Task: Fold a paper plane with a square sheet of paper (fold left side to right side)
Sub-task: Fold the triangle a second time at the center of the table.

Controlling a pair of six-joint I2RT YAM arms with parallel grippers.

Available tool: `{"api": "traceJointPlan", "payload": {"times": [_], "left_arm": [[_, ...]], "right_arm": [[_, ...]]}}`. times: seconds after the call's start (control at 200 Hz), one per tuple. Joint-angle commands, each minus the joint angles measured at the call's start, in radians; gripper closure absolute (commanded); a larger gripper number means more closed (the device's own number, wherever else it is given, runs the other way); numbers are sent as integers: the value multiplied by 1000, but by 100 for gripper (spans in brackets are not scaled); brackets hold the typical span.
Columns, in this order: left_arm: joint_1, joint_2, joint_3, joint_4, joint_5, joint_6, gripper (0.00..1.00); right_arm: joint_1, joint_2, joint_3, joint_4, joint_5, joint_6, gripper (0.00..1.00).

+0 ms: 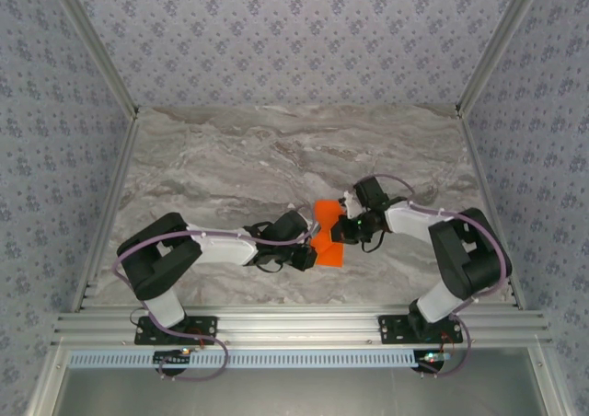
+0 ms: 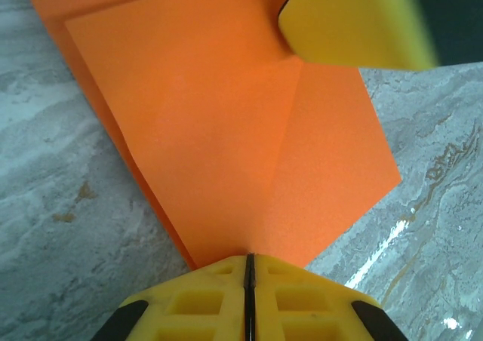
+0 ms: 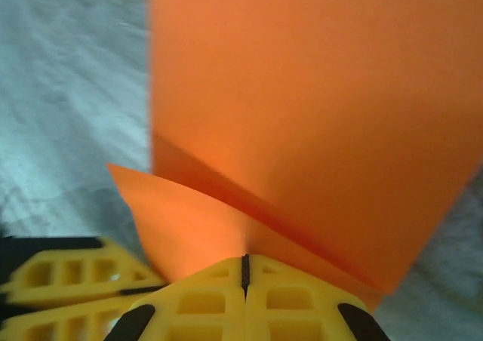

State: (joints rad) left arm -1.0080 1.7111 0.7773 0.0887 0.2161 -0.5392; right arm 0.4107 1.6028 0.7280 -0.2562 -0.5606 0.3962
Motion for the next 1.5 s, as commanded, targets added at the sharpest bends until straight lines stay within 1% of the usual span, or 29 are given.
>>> {"api": "traceJointPlan", "payload": {"times": [0.0, 0.255, 0.415, 0.575, 0.675, 0.909, 1.334, 1.494], "left_arm": [[0, -11, 15, -117, 6, 24, 91], [48, -77, 33, -17, 155, -1, 91], [63, -40, 75, 1, 207, 8, 91], [63, 35, 120, 12, 248, 20, 91], [63, 71, 139, 12, 252, 28, 91], [72, 112, 134, 8, 207, 26, 91], [74, 136, 55, -26, 203, 29, 91], [72, 108, 16, -47, 200, 32, 91]], "right_arm": [[-12, 35, 26, -31, 41, -5, 100], [-10, 64, 19, -71, 58, -14, 100], [-5, 70, 25, -75, 62, -15, 100], [2, 69, 33, -86, 67, -14, 100], [5, 68, 34, -92, 74, -17, 100], [8, 66, 33, -107, 90, -20, 100], [0, 73, 49, -153, 125, -36, 100], [-9, 77, 46, -157, 128, -39, 100]]}}
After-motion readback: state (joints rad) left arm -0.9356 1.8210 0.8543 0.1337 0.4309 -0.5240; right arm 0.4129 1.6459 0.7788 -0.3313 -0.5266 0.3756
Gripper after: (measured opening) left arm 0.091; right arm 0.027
